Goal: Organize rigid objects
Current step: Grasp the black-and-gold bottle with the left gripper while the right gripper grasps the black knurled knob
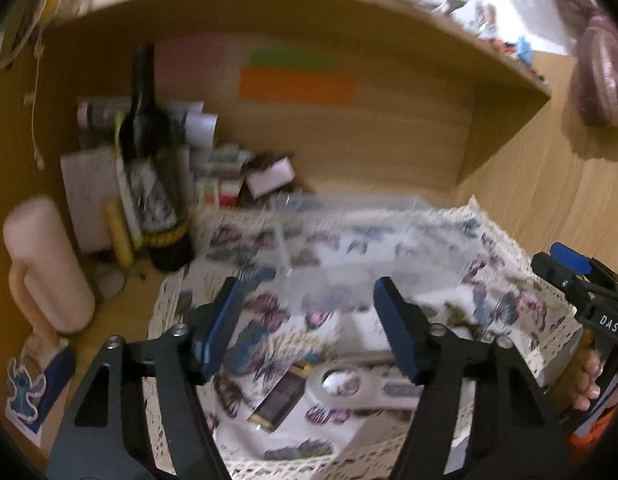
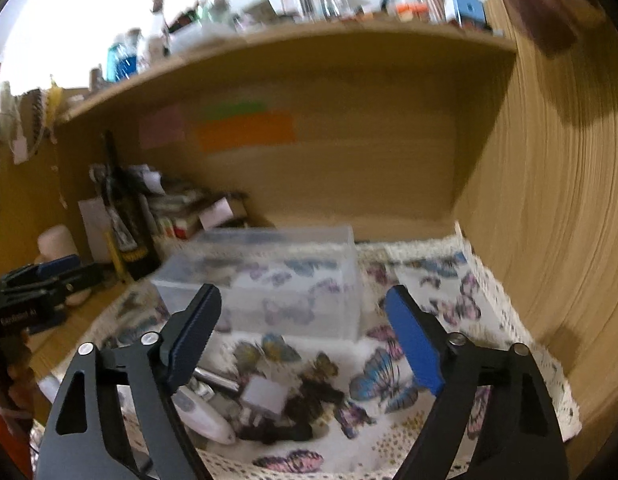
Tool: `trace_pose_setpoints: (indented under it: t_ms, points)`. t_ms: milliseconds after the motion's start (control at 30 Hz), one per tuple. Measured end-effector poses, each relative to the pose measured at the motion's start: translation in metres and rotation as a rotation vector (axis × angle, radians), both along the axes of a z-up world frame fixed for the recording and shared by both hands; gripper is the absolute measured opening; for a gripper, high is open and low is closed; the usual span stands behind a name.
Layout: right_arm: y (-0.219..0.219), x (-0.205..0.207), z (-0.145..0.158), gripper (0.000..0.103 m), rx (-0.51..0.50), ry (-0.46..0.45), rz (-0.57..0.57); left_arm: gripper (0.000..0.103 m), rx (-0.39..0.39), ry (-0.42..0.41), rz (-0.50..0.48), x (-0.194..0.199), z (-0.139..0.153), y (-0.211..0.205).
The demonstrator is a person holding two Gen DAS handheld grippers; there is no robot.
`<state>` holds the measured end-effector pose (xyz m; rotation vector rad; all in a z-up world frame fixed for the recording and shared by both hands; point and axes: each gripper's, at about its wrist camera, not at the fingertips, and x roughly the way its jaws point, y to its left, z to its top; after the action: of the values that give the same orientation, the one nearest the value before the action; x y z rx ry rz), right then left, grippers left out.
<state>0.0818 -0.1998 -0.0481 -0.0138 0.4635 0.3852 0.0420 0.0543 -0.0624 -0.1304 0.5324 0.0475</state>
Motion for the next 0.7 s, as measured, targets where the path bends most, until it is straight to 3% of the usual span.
trace_pose_setpoints:
  t_ms: [133, 367, 600, 700]
  points:
    - [-0.002, 0.006, -0.018, 0.072, -0.022, 0.07, 0.005, 0.054, -0.016, 0.081, 0.006, 0.0, -0.022, 0.011]
    - [-0.004, 0.008, -0.048, 0.061, -0.041, 0.192, 0.021, 0.046, -0.043, 0.213, -0.016, -0.004, -0.059, 0.017]
    - [-0.007, 0.011, -0.073, 0.054, -0.055, 0.293, 0.019, 0.045, -0.011, 0.299, -0.056, 0.008, -0.083, 0.011]
    - [-0.006, 0.015, -0.078, 0.054, -0.066, 0.311, 0.015, 0.039, -0.002, 0.34, -0.074, 0.019, -0.091, 0.009]
